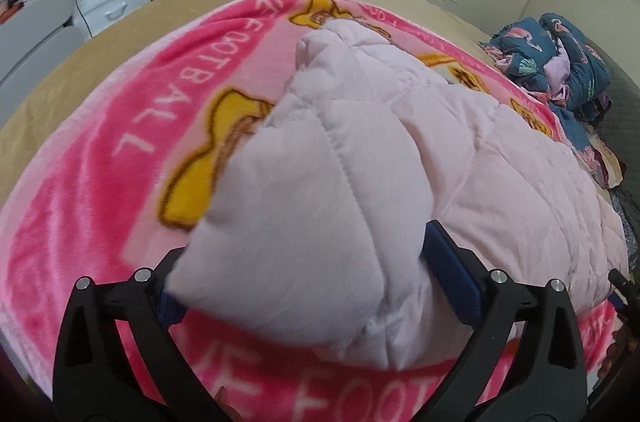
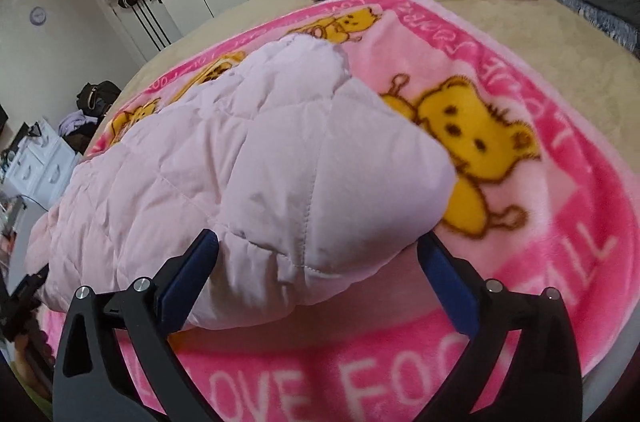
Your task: Fold large clothes
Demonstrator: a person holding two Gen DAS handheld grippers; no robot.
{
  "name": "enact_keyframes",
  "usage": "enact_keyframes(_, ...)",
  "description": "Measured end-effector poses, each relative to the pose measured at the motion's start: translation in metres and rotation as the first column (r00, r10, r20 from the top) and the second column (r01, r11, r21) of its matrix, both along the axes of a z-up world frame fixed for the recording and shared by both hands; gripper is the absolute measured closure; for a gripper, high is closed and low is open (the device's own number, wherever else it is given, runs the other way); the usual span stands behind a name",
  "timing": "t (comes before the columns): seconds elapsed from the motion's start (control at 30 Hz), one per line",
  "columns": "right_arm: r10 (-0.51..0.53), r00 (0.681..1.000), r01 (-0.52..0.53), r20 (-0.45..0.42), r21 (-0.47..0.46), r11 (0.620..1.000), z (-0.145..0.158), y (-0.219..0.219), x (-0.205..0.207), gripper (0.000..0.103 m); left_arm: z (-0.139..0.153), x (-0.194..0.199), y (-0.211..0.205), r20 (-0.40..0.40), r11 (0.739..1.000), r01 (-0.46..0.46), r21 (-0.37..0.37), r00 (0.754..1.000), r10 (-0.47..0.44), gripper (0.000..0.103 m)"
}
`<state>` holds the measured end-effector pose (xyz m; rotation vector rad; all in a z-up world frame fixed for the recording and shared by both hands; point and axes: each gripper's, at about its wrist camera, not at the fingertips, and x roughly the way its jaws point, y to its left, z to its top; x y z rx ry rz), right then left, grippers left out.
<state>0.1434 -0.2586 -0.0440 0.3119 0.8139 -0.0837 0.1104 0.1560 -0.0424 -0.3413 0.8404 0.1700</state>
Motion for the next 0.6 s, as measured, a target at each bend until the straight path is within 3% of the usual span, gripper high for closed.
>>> enact_keyframes(0.23, -0.017, 0.999, 0.021, 0.041, -0.104, 0.994, 0.017, 0.006, -0.017, 0.004, 0.016, -0.024, 0.007, 0.01, 0.999, -0.027, 0.023, 1.0, 0.026, 0.009)
enact_keyframes(0.4, 0.048, 0.993, -0.026, 0.107, -0.198, 0.98, 0.038, 0.022, -0.04, 0.004, 0.034, -0.044, 0.007, 0.052, 0.999, -0.035, 0.024, 0.998, 0.034, 0.009)
enact_keyframes(0.6, 0.15, 0.981, -0.12, 0.124, -0.222, 0.968, 0.053, 0.048, -0.056, 0.004, 0.053, -0.061, -0.012, 0.086, 0.999, -0.002, 0.048, 0.996, -0.002, 0.009)
